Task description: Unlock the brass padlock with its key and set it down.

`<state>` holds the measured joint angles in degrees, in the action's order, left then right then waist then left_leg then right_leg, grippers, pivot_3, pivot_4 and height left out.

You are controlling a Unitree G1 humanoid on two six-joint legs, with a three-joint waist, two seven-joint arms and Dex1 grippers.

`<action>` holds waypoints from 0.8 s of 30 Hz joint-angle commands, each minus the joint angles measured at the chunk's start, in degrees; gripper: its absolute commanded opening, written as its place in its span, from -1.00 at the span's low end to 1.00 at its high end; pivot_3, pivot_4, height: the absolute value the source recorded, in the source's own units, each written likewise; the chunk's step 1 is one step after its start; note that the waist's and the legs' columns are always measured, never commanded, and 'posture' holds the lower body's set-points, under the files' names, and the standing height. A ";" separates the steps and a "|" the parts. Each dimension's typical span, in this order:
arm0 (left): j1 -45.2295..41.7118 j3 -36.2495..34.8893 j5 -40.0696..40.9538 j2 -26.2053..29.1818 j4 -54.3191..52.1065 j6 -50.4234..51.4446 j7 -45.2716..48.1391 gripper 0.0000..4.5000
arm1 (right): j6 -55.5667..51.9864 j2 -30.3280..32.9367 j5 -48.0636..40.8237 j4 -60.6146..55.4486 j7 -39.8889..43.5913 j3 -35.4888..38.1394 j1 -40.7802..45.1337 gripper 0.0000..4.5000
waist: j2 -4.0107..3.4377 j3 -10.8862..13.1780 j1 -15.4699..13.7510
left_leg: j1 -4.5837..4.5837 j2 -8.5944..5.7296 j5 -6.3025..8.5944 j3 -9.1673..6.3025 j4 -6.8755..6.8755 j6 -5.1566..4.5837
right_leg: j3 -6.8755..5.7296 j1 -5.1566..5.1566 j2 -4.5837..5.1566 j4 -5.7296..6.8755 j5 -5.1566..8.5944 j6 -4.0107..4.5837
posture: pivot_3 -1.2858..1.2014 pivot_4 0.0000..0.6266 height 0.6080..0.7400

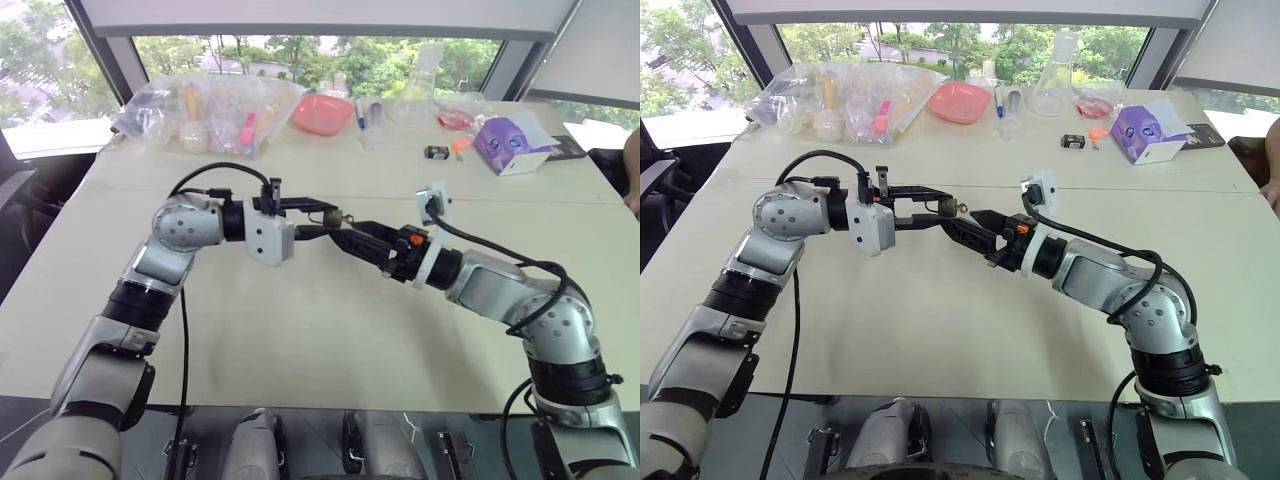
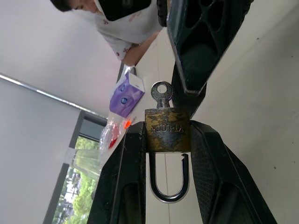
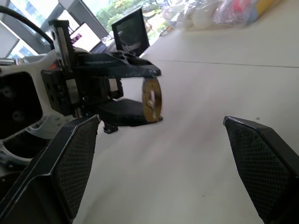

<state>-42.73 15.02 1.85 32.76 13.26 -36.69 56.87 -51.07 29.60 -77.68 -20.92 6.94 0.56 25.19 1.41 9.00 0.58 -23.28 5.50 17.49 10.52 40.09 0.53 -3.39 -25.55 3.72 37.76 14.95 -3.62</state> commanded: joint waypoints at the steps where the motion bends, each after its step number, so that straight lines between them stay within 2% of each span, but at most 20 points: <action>1: 0.43 -0.53 0.57 -0.36 -2.72 0.16 -0.42 -0.68 | -0.59 -1.20 -0.94 -0.49 -0.58 1.61 1.28 0.95 | 0.00 0.00 0.01 | 0.00 0.00 0.00 0.00 0.00 0.00 | 0.00 0.00 0.00 0.00 0.00 0.00 | 0.03 -0.52 1.00; 3: 0.72 -0.58 0.53 -0.57 -3.35 0.41 -0.52 -0.68 | -1.05 -1.80 -1.10 -0.27 -1.11 1.86 1.42 0.95 | 0.00 0.00 0.02 | 0.00 0.00 0.00 0.00 0.00 0.00 | 0.00 0.00 0.00 0.00 0.00 0.00 | 0.03 -0.52 1.00; 6: 0.99 -0.64 0.54 -0.71 -4.00 0.65 -0.60 -0.68 | -1.70 -2.61 -1.19 -0.16 -1.80 1.97 1.58 0.56 | 0.00 0.00 0.01 | 0.00 0.00 0.00 0.00 0.00 0.00 | 0.00 0.00 0.00 0.00 0.00 0.00 | 0.03 -0.52 1.00; 11: 1.46 -0.80 0.50 -0.76 -4.77 1.05 -0.64 -0.68 | -2.03 -3.96 -1.60 0.03 -2.70 2.47 1.74 -0.63 | 0.00 0.00 0.03 | 0.00 0.00 0.00 0.00 0.00 0.00 | 0.00 0.00 0.00 0.00 0.00 0.00 | 0.03 -0.52 1.00; 13: 1.41 -0.91 0.40 -0.76 -4.77 1.10 -0.74 -0.68 | -2.43 -4.15 -1.58 -0.06 -2.84 2.40 1.72 -0.98 | 0.00 0.00 0.03 | 0.00 0.00 0.00 0.00 0.00 0.00 | 0.00 0.00 0.00 0.00 0.00 0.00 | 0.03 -0.52 1.00; 18: 1.45 -0.87 1.27 -0.35 -4.77 1.45 0.30 -0.68 | -2.81 -4.55 -1.43 0.03 -3.20 2.43 1.68 -0.98 | 0.00 0.00 0.03 | 0.00 0.00 0.00 0.00 0.00 0.00 | 0.00 0.00 0.00 0.00 0.00 0.00 | 0.03 -0.52 1.00; 24: 1.33 -1.51 0.93 -0.76 -4.91 2.19 -0.77 0.66 | -3.02 -5.05 -0.57 0.48 -3.44 2.48 2.17 -1.00 | 0.00 0.00 0.04 | 0.00 0.00 0.00 0.00 0.00 0.00 | 0.00 0.00 0.00 0.00 0.00 0.00 | 0.03 -0.52 1.00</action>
<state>-40.86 14.94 2.57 32.22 10.30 -34.41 57.30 -54.49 25.02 -77.88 -19.77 3.57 1.44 25.96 1.41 9.00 0.61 -23.28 5.50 17.49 10.52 40.09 0.53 -3.39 -25.55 3.72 37.76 14.95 -3.62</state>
